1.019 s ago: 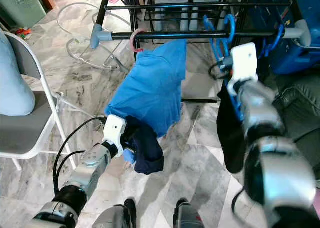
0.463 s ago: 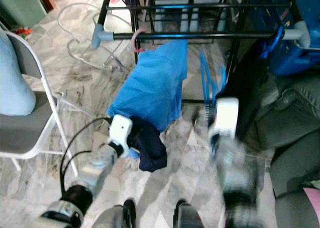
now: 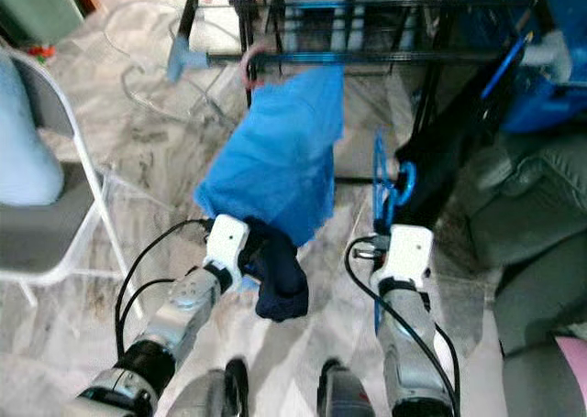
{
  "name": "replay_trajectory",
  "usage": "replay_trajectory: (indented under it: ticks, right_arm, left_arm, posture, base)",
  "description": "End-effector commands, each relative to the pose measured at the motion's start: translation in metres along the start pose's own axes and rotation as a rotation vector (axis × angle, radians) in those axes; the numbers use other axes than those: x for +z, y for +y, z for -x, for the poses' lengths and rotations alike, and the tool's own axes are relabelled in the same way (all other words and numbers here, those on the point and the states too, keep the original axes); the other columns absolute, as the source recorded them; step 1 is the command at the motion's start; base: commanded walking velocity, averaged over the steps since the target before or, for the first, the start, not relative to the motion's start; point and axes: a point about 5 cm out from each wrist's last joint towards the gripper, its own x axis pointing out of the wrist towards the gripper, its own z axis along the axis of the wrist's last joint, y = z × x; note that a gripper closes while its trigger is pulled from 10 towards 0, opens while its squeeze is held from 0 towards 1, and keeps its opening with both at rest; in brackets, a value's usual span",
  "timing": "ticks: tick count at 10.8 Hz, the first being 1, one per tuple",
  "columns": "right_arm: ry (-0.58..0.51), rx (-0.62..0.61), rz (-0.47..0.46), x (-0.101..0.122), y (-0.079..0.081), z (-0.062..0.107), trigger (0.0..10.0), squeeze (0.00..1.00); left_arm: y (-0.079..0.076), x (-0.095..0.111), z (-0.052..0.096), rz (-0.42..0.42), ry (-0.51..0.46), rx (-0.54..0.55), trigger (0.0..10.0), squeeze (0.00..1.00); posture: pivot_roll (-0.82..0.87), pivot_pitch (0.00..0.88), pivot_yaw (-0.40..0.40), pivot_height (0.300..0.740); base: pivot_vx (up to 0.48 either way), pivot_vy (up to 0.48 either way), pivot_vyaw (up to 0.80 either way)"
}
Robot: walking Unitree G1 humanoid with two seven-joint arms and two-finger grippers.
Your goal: Hang hanger
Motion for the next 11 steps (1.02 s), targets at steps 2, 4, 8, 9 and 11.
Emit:
replay_trajectory:
  ticks: [2, 4, 8, 9, 11]
  right_arm:
    - [0.028, -0.008, 0.005, -0.003, -0.002, 0.006, 10.0, 0.00]
    - [0.050, 0.000, 0.006, -0.003, -0.002, 0.006, 10.0, 0.00]
    - [0.098, 0.040, 0.023, -0.008, -0.002, 0.003, 10.0, 0.00]
    - [0.112, 0.043, -0.004, -0.010, 0.002, 0.004, 10.0, 0.00]
    - [0.125, 0.057, -0.012, -0.014, 0.006, 0.007, 10.0, 0.00]
  left_arm:
    - [0.001, -0.004, 0.001, 0.003, 0.022, -0.004, 10.0, 0.00]
    - [0.002, -0.002, 0.000, -0.004, 0.017, -0.003, 10.0, 0.00]
    - [0.012, 0.000, 0.001, -0.013, 0.020, 0.024, 10.0, 0.00]
    - [0.012, -0.001, 0.001, -0.011, 0.022, 0.030, 10.0, 0.00]
    - [0.006, -0.006, 0.001, -0.001, 0.037, 0.013, 10.0, 0.00]
  posture:
    - [-0.14, 0.205, 0.090, 0.740]
    - [-0.13, 0.203, 0.088, 0.740]
    - [-0.12, 0.194, 0.074, 0.740]
    - [-0.12, 0.192, 0.073, 0.740]
    - [-0.12, 0.193, 0.067, 0.740]
  base:
    - [-0.306, 0.000, 0.00]
    - [-0.311, 0.000, 0.00]
    - [-0.337, 0.000, 0.00]
    - [-0.345, 0.000, 0.00]
    - [-0.354, 0.000, 0.00]
